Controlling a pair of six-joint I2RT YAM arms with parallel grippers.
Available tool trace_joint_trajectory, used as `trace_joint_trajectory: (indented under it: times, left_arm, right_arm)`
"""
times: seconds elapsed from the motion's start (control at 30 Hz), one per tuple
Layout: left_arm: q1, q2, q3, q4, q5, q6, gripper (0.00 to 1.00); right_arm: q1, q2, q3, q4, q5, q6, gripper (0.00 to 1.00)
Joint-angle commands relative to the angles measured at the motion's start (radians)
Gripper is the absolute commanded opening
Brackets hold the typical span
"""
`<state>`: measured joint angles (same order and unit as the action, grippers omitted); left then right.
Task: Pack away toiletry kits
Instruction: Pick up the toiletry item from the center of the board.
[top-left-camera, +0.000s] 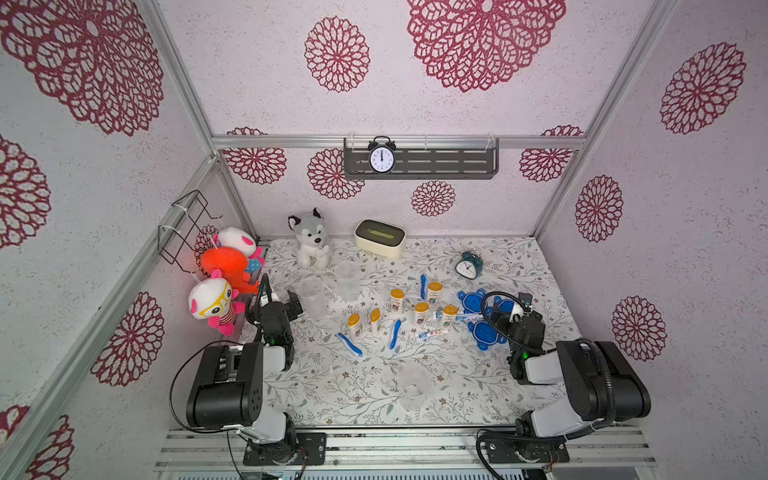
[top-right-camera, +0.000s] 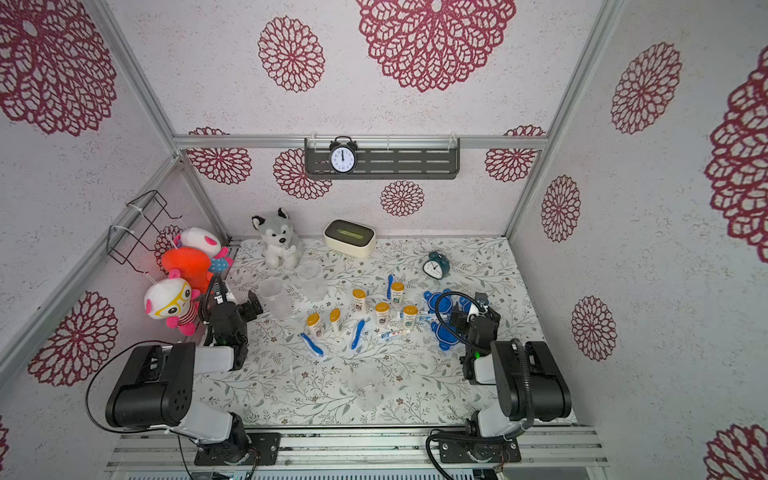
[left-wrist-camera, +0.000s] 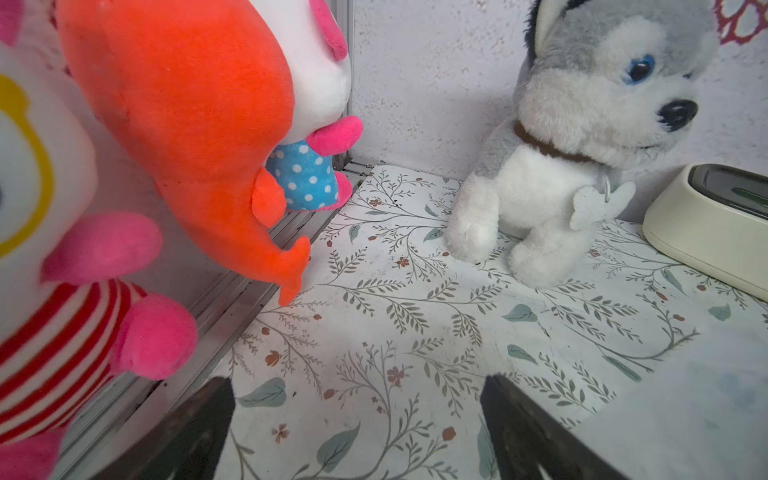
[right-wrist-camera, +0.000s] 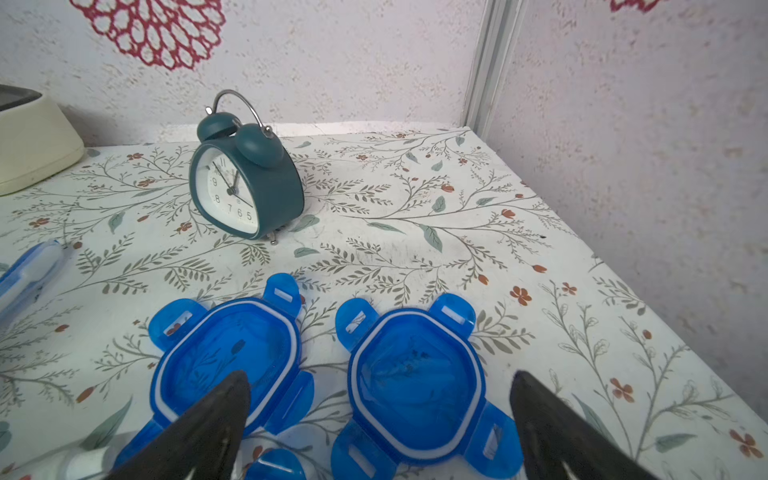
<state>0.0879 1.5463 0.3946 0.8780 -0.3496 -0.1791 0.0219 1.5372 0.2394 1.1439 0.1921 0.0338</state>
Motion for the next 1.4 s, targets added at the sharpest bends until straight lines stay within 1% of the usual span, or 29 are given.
trace_joint_trajectory:
  times: [0.0, 0.87, 0.93, 0.97, 1.03, 1.07, 1.1, 1.13, 1.17, 1.2, 1.23, 1.27, 1.33, 1.37]
  left_arm:
    - [0.009, 0.008, 0.017, 0.021, 0.0, 0.02, 0.98]
    - [0.009, 0.008, 0.018, 0.021, -0.001, 0.02, 0.98]
    - [0.01, 0.005, 0.014, 0.026, 0.001, 0.02, 0.98]
    - [0.01, -0.012, 0.016, 0.028, -0.017, 0.021, 0.98]
    - [0.009, -0.114, 0.045, -0.107, -0.054, 0.004, 0.98]
    - [0.007, -0.18, 0.063, -0.202, -0.074, -0.011, 0.98]
    - [0.002, -0.244, 0.085, -0.283, -0.1, -0.03, 0.98]
    - [-0.005, -0.291, 0.106, -0.35, -0.122, -0.046, 0.98]
    - [-0.011, -0.337, 0.146, -0.434, -0.128, -0.084, 0.98]
    - [-0.017, -0.372, 0.183, -0.52, -0.119, -0.133, 0.98]
    - [-0.025, -0.392, 0.221, -0.577, -0.094, -0.173, 0.98]
    - [-0.036, -0.4, 0.263, -0.63, -0.04, -0.2, 0.98]
    - [-0.084, -0.381, 0.334, -0.672, 0.036, -0.209, 0.98]
    - [-0.117, -0.363, 0.37, -0.684, 0.075, -0.193, 0.98]
  right_arm:
    - [0.004, -0.005, 0.024, 0.033, 0.024, -0.012, 0.99]
    - [0.004, -0.003, 0.022, 0.034, 0.023, -0.012, 0.99]
    - [0.004, -0.006, 0.02, 0.036, 0.023, -0.012, 0.98]
    - [0.005, -0.013, 0.021, 0.038, 0.036, -0.008, 0.96]
    - [0.011, -0.109, 0.036, -0.057, 0.092, 0.006, 0.95]
    - [0.012, -0.186, 0.061, -0.178, 0.118, 0.016, 0.95]
    - [0.011, -0.279, 0.102, -0.333, 0.15, 0.07, 0.95]
    - [0.003, -0.341, 0.153, -0.495, 0.174, 0.131, 0.95]
    - [-0.011, -0.4, 0.221, -0.658, 0.164, 0.19, 0.95]
    - [-0.023, -0.437, 0.268, -0.765, 0.124, 0.215, 0.94]
    - [-0.036, -0.456, 0.302, -0.833, 0.062, 0.221, 0.93]
    - [-0.054, -0.464, 0.345, -0.91, -0.012, 0.235, 0.91]
    - [-0.094, -0.442, 0.427, -1.052, -0.14, 0.265, 0.86]
    - [-0.116, -0.414, 0.467, -1.105, -0.217, 0.268, 0.83]
